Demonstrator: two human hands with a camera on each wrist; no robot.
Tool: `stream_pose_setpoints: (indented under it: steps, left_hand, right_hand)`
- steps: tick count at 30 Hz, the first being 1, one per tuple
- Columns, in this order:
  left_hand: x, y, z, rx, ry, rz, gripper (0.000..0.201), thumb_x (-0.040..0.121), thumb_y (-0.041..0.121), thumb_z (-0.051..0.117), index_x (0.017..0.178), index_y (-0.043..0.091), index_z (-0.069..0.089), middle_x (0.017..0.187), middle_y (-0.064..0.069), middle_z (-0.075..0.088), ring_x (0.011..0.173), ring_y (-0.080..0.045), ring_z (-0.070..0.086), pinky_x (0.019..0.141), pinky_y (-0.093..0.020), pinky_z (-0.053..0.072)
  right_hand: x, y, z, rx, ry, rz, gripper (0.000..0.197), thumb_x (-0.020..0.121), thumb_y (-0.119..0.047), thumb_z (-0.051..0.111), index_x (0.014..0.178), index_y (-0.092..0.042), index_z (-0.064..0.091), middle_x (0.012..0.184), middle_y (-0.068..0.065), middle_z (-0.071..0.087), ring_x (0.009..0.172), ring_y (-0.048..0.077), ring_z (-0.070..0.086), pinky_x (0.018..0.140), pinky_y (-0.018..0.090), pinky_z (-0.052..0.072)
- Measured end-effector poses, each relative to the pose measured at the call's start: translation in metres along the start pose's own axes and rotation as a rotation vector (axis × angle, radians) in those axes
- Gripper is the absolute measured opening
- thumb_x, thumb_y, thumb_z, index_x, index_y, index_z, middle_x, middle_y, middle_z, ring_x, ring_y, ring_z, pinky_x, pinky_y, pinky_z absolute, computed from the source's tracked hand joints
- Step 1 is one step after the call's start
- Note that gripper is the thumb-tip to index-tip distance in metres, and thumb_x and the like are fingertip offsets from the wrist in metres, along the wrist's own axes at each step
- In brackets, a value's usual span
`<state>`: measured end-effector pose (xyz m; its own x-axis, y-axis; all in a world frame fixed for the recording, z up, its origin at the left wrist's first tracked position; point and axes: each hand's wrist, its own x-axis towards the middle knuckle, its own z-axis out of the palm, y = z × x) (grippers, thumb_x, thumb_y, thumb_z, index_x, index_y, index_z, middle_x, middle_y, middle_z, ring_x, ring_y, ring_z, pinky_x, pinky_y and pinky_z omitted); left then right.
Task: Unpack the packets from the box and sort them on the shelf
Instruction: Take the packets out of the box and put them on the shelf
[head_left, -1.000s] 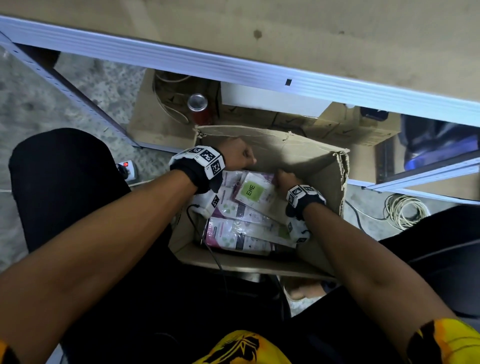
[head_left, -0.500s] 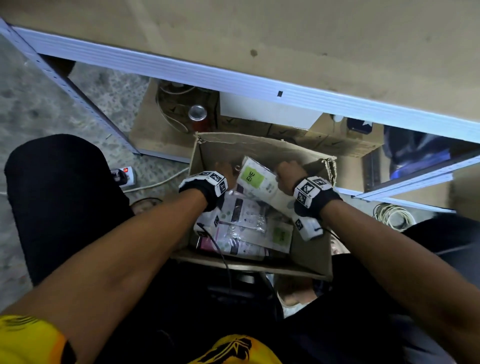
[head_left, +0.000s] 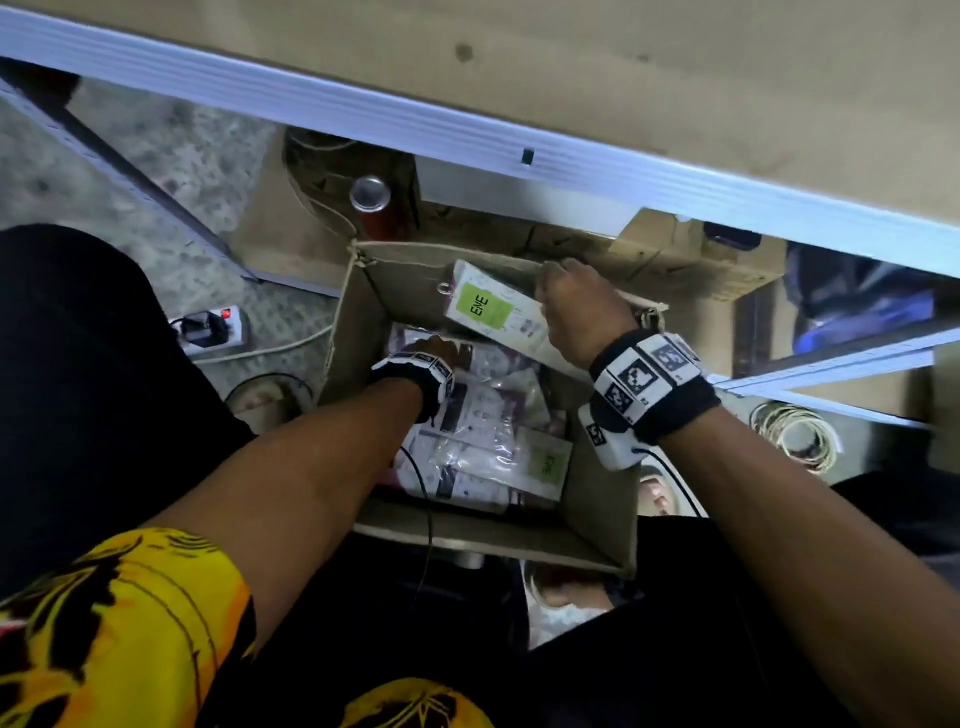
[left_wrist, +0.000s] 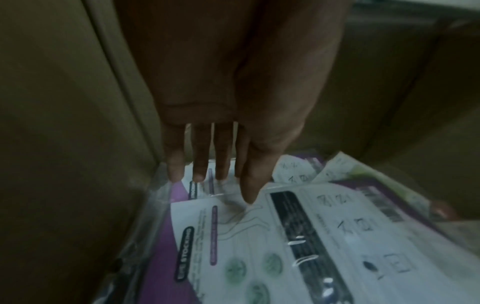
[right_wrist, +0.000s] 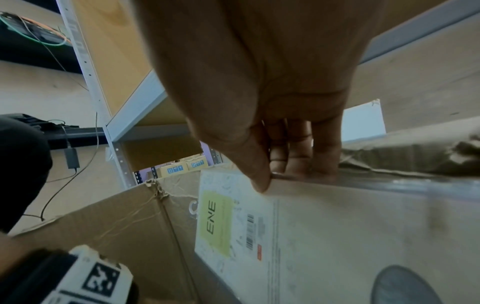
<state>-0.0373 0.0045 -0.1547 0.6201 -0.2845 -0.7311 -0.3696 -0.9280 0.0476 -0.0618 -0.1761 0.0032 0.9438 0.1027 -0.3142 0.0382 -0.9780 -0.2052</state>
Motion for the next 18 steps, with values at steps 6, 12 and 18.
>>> stream_pose_setpoints:
  steps: [6,12,18]
  left_hand:
    - [0.009,-0.011,0.010,0.089,0.088,0.010,0.052,0.089,0.013,0.062,0.137,0.010,0.044,0.143,-0.016,0.044,0.133,-0.035,0.044,0.110,-0.045,0.035]
    - [0.010,-0.013,0.012,0.066,-0.033,0.050,0.056,0.084,0.019,0.071,0.135,0.013,0.049,0.138,-0.016,0.049,0.129,-0.034,0.048,0.107,-0.043,0.040]
    - [0.004,0.021,0.012,-0.031,-0.054,0.178,0.026,0.076,0.021,0.075,0.101,0.014,0.073,0.119,-0.016,0.063,0.103,-0.035,0.064,0.079,-0.034,0.048]
  right_hand:
    - [-0.003,0.005,-0.001,0.051,0.003,-0.024,0.031,0.090,0.000,0.056,0.121,-0.005,0.054,0.125,0.015,0.054,0.117,0.032,0.050,0.092,0.041,0.045]
    - [-0.005,0.007,-0.003,0.061,-0.003,-0.036,0.033,0.090,0.000,0.056,0.123,-0.004,0.053,0.127,0.015,0.053,0.120,0.032,0.049,0.093,0.039,0.045]
    - [-0.005,0.001,-0.007,0.071,-0.001,-0.025,0.027,0.091,0.000,0.055,0.118,-0.006,0.054,0.125,0.014,0.053,0.116,0.031,0.050,0.088,0.038,0.043]
